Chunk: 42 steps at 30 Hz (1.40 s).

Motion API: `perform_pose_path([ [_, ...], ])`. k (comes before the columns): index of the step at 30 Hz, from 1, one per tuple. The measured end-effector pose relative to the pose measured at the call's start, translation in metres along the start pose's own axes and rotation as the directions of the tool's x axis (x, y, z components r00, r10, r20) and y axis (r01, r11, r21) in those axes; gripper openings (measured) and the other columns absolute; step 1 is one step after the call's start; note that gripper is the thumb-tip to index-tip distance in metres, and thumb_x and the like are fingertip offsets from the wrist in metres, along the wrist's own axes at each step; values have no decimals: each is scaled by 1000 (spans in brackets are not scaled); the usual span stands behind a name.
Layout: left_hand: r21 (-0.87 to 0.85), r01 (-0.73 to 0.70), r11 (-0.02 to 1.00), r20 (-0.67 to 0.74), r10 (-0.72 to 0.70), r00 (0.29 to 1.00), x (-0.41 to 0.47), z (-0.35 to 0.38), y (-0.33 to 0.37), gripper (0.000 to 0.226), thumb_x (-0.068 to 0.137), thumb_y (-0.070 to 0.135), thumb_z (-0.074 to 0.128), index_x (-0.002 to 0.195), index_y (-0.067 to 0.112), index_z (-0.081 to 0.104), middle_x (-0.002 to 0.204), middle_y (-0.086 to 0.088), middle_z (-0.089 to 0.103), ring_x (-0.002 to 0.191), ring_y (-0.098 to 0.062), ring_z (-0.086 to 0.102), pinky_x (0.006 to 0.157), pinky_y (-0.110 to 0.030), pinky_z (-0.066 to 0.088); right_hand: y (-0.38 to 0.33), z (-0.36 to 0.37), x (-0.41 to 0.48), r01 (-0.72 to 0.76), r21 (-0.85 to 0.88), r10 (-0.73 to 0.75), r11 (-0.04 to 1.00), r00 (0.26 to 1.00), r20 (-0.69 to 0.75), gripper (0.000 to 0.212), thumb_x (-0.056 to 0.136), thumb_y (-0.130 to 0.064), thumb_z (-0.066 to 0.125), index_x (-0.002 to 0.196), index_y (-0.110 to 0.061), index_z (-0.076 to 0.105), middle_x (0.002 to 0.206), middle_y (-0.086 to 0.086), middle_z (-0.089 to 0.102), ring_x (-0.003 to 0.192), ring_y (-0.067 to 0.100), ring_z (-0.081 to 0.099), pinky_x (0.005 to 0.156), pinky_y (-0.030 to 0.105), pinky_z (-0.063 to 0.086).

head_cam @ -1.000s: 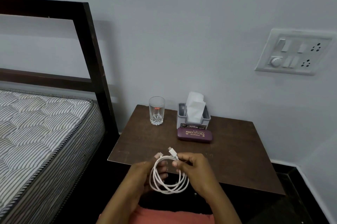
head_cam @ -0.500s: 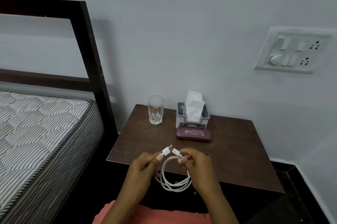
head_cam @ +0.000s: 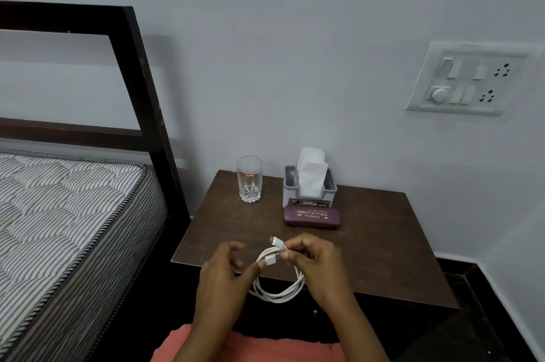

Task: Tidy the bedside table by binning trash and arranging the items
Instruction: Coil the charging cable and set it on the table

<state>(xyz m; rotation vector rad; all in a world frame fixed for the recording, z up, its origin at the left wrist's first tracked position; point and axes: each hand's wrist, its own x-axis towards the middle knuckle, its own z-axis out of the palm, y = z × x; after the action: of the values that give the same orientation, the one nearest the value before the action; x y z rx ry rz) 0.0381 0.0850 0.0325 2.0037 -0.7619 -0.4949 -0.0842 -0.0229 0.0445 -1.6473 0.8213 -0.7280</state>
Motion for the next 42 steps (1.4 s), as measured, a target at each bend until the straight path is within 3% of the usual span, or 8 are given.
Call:
perform_pose_path([
  [2, -147, 13, 989, 141, 8, 990, 4, 1, -1, 8, 78, 36, 72, 85, 33, 71, 86, 7, 69, 81, -6, 65, 75, -26, 51, -1, -2, -1, -13, 70, 12, 997, 1000, 18, 8, 75, 4, 69, 76, -3, 71, 60, -3, 66, 58, 3, 58, 60, 12, 46],
  [5, -279, 199, 940, 272, -121, 954, 3, 2, -3, 13, 81, 22, 71, 68, 23, 73, 70, 0, 71, 65, -15, 70, 55, -24, 49, 0, -2, -3, -73, 146, 63, 987, 996, 67, 8, 74, 5, 71, 80, 0, 69, 66, -1, 68, 61, 4, 61, 60, 13, 47],
  [12, 46, 59, 997, -51, -57, 997, -2, 2, -2, 15, 75, 41, 71, 68, 31, 62, 78, 9, 69, 76, -9, 64, 71, -29, 44, 4, 11, -5, -116, 108, 114, 987, 993, 18, 17, 74, -5, 74, 87, -13, 67, 78, -2, 68, 68, 8, 59, 61, 13, 46],
  [18, -508, 212, 835, 70, -205, 976, 6, 1, -2, 9, 82, 20, 69, 77, 17, 63, 64, 5, 64, 58, -23, 64, 55, -28, 46, 10, 6, -6, -326, 228, 299, 918, 943, 145, 14, 85, -15, 64, 99, -14, 66, 94, 6, 73, 85, 12, 67, 78, 28, 53],
  [25, -513, 198, 836, 33, -211, 977, 5, 4, -6, 6, 84, 7, 65, 81, 8, 60, 79, -11, 71, 59, -28, 72, 55, -29, 50, 7, 18, -6, -188, 138, 178, 972, 981, 82, 4, 84, -8, 64, 85, -4, 65, 67, -4, 58, 59, 3, 53, 53, 18, 45],
  [29, -586, 184, 789, 5, -224, 975, 6, 2, -3, 9, 83, 6, 67, 83, 6, 58, 79, -12, 70, 58, -26, 71, 58, -32, 55, 9, 17, -5, -163, 115, 155, 980, 985, 72, 5, 83, -7, 65, 88, -7, 66, 73, 1, 60, 62, 6, 55, 56, 19, 48],
  [33, -713, 289, 639, 195, -216, 957, 7, -2, 3, 6, 89, 10, 57, 92, 7, 62, 93, -9, 72, 73, -19, 71, 61, -24, 58, 12, 15, -4, -192, 246, 207, 950, 978, -33, 16, 81, -3, 67, 94, -11, 65, 81, 6, 62, 72, 14, 63, 67, 35, 57],
  [42, -659, 336, 673, 292, -183, 939, 7, 0, -4, 18, 92, 13, 55, 106, 11, 66, 91, -9, 76, 79, -20, 72, 72, -29, 58, 19, 17, 0, -144, 411, 224, 900, 962, -154, 18, 82, 1, 65, 99, -5, 63, 91, 19, 63, 77, 21, 67, 60, 27, 58],
])
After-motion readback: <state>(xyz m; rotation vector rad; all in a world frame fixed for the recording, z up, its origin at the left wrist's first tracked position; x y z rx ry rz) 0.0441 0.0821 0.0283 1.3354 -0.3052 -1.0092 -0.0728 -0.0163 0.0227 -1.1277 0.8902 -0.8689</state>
